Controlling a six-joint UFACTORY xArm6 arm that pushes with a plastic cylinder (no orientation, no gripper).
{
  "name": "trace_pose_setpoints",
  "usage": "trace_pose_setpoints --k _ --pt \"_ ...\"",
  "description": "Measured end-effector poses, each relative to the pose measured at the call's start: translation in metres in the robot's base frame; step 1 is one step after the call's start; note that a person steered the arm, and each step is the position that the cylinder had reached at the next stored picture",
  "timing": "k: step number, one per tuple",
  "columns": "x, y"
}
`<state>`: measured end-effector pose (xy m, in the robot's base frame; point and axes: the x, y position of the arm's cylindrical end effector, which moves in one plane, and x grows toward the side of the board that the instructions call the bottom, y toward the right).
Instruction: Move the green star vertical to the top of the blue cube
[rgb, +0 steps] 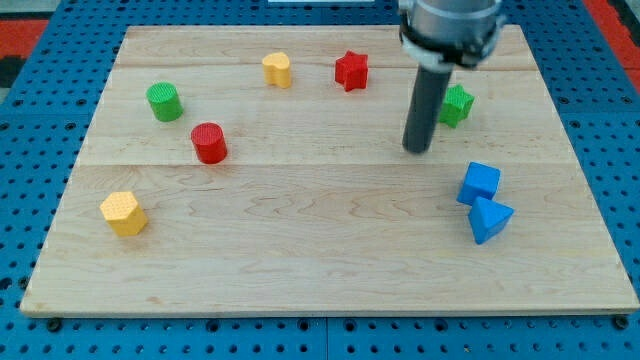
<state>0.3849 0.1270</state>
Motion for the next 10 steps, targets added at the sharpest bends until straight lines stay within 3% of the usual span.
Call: trace_pose_setpoints --k 1,3,4,5,6,7,9,10 --pt "-0.04 0.108" --pt "-0.15 0.114" --pt "-0.111 0.072" --pt "-0.043 0.064" --pt "-0.061 0.074" --pt "-0.081 0.119" --pt "-0.003 0.063" --pt "-0.011 0.076"
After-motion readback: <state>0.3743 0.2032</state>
